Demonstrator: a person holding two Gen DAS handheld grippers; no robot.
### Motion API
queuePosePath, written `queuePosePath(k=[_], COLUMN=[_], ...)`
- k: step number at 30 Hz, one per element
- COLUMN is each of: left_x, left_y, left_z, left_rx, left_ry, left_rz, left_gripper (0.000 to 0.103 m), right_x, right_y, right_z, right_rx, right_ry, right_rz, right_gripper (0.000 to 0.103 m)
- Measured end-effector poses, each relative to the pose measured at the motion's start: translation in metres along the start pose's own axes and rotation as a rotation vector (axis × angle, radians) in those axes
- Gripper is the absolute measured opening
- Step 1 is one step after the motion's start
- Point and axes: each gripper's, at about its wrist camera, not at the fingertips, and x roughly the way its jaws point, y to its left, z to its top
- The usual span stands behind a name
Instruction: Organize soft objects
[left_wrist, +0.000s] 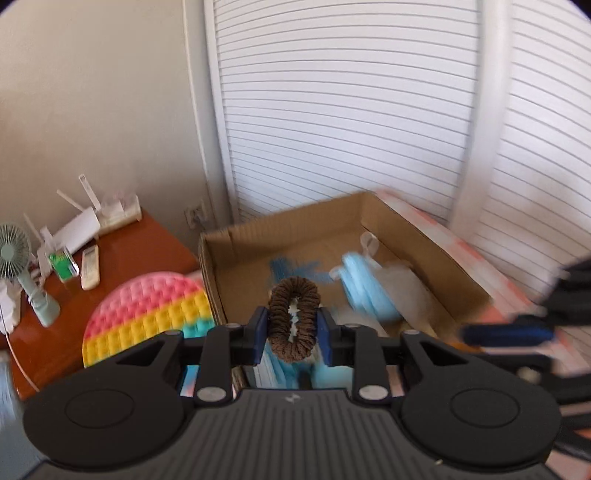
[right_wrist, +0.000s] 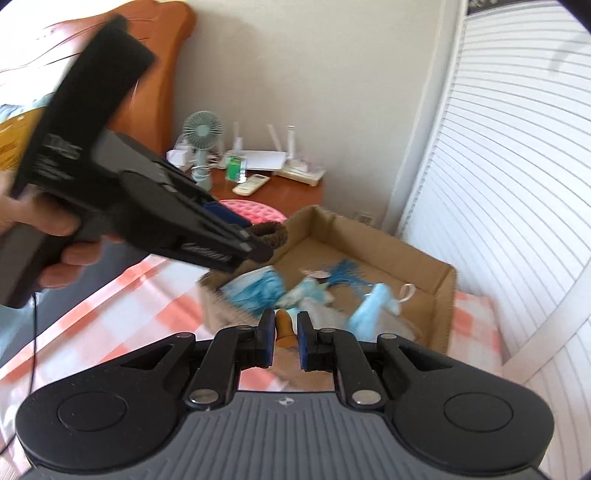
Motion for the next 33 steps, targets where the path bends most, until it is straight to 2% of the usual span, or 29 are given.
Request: queuePosePath(k=[2,3,4,6,7,9,15,17,19,20,21,24,27,30,33], left_x=[0.021,0.029,0.034,0.033,0.03,0.017,-0.026,-0.04,-0.052,-0.058,-0.063,-0.077,-0.094,-0.113,-0.129], left_y=[0.003,0.006,0.009,0.014,0.017,0.021,0.024,0.024,0.023,0.023,0.021,0.019,0.012,0.0,-0.014], left_z=[0.008,0.009,0.01,0.005,0.001,-0.008,-0.036,-0.045,-0.054,-0.058,-0.062,-0.071,-0.078,-0.085,-0.092], left_rx=[-0.024,-0.035,-0.037,-0.049,-0.057,-0.067,-0.029,-0.037,-0.053,-0.058,-0.066,-0.106,-0.131,-0.136,-0.134], left_ry=[-0.006,-0.001,-0.003,-0.025,-0.03,-0.054,-0.089,-0.096,-0.104,-0.108,-0.107,-0.111,-0.118,-0.128,-0.113], left_rz=[0.021,0.033,0.038,0.06,0.067,0.082,0.128,0.126,0.131,0.135,0.141,0.131,0.128,0.175,0.225], left_gripper=[0.05,0.066,0.077,0.082,0.092,0.098,0.099,0.101,0.102,0.102,0.102,0.102,0.102,0.102,0.102], right_x=[0.004,0.007,0.009,0.014,0.019,0.029,0.072,0.089,0.103,0.109,0.113,0.109,0.088,0.065,0.04], right_y=[-0.012,-0.016,-0.021,-0.028,-0.031,-0.038,-0.057,-0.061,-0.064,-0.064,-0.064,-0.06,-0.055,-0.047,-0.03], right_z=[0.007,0.01,0.013,0.018,0.021,0.027,0.055,0.067,0.076,0.079,0.081,0.08,0.076,0.069,0.054], right_rx=[0.019,0.021,0.023,0.026,0.028,0.027,0.055,0.075,0.097,0.106,0.111,0.132,0.167,0.205,0.222], right_ry=[0.003,0.007,0.011,0.024,0.032,0.048,0.09,0.099,0.109,0.121,0.131,0.116,0.081,0.106,0.14], right_rz=[-0.019,-0.026,-0.034,-0.044,-0.049,-0.058,-0.072,-0.078,-0.091,-0.102,-0.12,-0.15,-0.131,-0.144,-0.194], right_gripper=[0.015,0.015,0.015,0.015,0.015,0.015,0.016,0.024,0.044,0.07,0.086,0.103,0.103,0.103,0.103])
